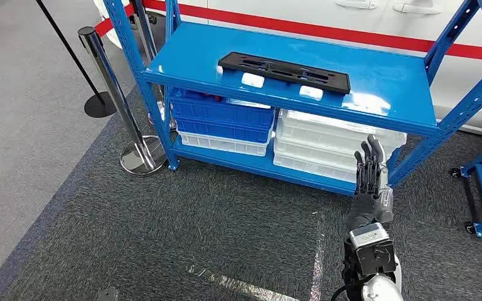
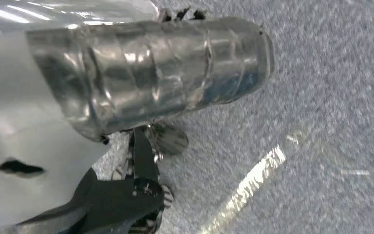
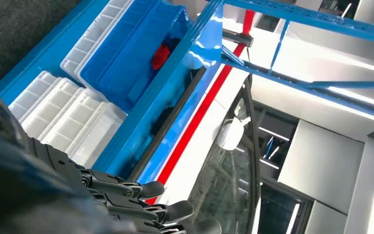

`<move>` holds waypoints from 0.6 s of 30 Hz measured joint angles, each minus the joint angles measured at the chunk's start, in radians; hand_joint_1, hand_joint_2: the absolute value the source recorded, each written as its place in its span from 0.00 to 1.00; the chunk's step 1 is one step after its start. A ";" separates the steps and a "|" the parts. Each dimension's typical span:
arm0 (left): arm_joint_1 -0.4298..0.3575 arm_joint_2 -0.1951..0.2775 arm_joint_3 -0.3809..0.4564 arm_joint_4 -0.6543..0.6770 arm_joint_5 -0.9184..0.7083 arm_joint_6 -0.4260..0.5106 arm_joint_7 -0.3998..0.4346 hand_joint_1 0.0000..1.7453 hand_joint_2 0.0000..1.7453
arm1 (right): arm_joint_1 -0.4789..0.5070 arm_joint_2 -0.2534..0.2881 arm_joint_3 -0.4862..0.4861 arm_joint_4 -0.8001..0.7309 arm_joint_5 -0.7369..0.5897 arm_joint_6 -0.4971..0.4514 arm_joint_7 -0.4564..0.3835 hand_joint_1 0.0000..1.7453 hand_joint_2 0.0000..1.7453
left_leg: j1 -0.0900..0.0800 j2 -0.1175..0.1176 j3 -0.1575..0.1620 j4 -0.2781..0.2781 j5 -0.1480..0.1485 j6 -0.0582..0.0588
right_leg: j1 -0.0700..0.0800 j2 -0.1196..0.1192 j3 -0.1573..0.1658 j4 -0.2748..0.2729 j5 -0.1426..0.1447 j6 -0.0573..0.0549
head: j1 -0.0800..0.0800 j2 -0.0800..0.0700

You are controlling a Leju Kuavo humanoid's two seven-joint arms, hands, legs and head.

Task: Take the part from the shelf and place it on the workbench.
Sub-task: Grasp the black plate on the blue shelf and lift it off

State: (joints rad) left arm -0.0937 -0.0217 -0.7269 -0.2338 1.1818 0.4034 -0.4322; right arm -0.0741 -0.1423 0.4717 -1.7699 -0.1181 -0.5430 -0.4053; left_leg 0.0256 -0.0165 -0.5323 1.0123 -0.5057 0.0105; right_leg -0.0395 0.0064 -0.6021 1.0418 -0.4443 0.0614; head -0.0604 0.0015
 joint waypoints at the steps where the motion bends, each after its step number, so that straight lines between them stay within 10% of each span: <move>1: -0.001 0.001 -0.001 0.000 -0.003 0.000 -0.001 0.00 0.00 | 0.000 0.000 0.001 0.000 0.000 0.003 0.000 0.00 0.00 | -0.001 -0.001 -0.003 0.001 -0.001 -0.003 | 0.001 0.001 0.000 0.001 -0.003 -0.006 | 0.000 0.000; 6: -0.004 0.002 -0.014 0.000 -0.009 -0.003 -0.014 0.00 0.00 | -0.002 -0.001 0.013 0.000 -0.001 0.030 -0.005 0.00 0.00 | 0.002 0.001 -0.012 0.017 -0.014 -0.024 | 0.006 0.002 0.001 -0.002 -0.010 -0.044 | -0.005 0.000; 10: -0.009 0.002 -0.017 0.000 -0.008 -0.011 -0.021 0.00 0.00 | -0.011 -0.001 0.025 0.005 0.000 0.048 -0.009 0.00 0.00 | 0.002 0.007 -0.126 0.231 -0.099 -0.028 | 0.012 -0.005 0.009 -0.005 -0.016 -0.063 | -0.012 0.000; 12: -0.010 0.003 -0.019 0.000 -0.008 -0.012 -0.016 0.00 0.00 | -0.011 -0.001 0.027 0.010 -0.001 0.055 -0.010 0.00 0.00 | 0.001 0.007 -0.163 0.277 -0.087 -0.023 | 0.019 -0.005 0.015 -0.005 -0.019 -0.068 | -0.012 0.000; 15: -0.008 0.006 -0.019 0.000 -0.006 -0.013 -0.010 0.00 0.00 | -0.013 -0.001 0.028 0.013 -0.004 0.063 -0.015 0.00 0.00 | -0.010 0.008 -0.105 0.119 0.020 0.000 | 0.027 -0.003 0.029 -0.005 -0.027 -0.069 | -0.011 0.000; 18: -0.011 0.012 -0.019 0.001 0.001 -0.018 -0.011 0.00 0.00 | -0.020 0.001 0.030 0.018 -0.011 0.073 -0.020 0.00 0.00 | -0.023 0.009 -0.066 0.026 0.040 0.014 | 0.029 -0.004 0.028 -0.006 -0.029 -0.057 | -0.007 0.000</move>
State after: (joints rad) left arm -0.1044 -0.0093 -0.7462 -0.2331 1.1827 0.3859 -0.4434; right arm -0.0936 -0.1410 0.5017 -1.7521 -0.1289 -0.4698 -0.4254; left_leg 0.0023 -0.0077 -0.5982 1.0386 -0.4654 0.0249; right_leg -0.0108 0.0023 -0.5743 1.0357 -0.4736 0.0039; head -0.0677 0.0015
